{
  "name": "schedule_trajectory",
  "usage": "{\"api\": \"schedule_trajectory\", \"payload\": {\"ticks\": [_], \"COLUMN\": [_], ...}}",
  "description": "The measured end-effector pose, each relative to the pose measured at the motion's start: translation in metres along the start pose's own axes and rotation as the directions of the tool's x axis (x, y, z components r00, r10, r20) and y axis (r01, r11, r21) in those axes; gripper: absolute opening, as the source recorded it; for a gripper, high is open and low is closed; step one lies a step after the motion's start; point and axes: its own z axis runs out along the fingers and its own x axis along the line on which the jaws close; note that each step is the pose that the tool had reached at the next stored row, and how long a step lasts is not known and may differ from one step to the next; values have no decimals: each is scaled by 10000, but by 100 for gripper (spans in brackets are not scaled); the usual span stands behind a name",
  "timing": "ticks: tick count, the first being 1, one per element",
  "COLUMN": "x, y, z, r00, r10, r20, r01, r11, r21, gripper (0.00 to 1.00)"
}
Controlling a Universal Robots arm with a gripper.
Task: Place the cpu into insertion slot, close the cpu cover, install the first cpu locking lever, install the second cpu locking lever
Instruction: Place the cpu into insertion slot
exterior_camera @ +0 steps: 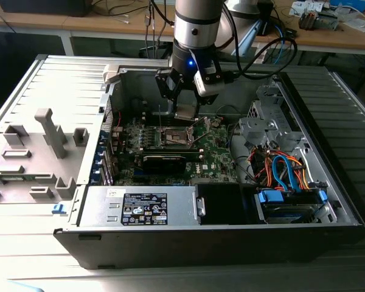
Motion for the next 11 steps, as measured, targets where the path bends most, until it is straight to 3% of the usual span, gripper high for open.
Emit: {"api": "schedule_trajectory", "payload": {"ticks": [11], "x": [0], "y": [0], "z": [3], "r00": [9996], "r10": [288], "r20": [16], "r01": [-288], "r11": [9996], "r21": [20], "gripper": [55]}}
